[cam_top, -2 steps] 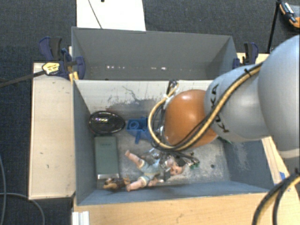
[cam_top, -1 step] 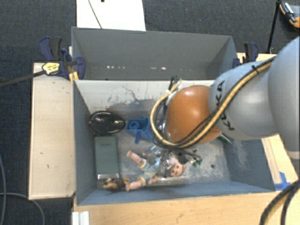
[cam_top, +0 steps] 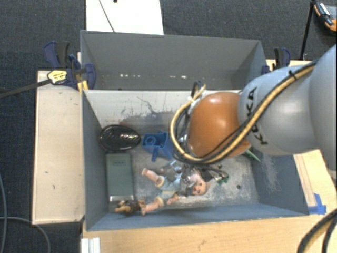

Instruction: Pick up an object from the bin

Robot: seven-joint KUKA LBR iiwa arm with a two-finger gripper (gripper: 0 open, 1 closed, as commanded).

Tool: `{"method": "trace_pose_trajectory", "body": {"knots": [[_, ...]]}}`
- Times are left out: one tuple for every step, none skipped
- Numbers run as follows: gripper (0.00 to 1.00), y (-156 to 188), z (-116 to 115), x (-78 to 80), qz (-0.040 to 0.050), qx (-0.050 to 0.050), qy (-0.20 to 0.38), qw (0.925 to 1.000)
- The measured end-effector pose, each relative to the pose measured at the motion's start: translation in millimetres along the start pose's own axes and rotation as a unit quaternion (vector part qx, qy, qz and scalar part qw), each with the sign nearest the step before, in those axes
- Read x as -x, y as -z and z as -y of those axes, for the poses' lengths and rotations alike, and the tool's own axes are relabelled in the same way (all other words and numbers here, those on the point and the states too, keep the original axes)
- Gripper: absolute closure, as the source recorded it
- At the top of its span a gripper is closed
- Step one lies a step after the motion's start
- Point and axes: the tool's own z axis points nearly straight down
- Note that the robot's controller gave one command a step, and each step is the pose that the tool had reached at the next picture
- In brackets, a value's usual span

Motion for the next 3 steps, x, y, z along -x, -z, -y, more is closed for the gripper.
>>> {"method": "trace_pose_trajectory", "body": {"knots": [[1.0, 12.5, -0.6, -1.0, -0.0019, 0.001, 0.0, 1.0], [1.0, 30.8, -1.0, -1.8, -0.0041, 0.002, -0.001, 1.0], [1.0, 51.4, -0.8, -1.2, -0.0031, 0.001, -0.001, 1.0]]}}
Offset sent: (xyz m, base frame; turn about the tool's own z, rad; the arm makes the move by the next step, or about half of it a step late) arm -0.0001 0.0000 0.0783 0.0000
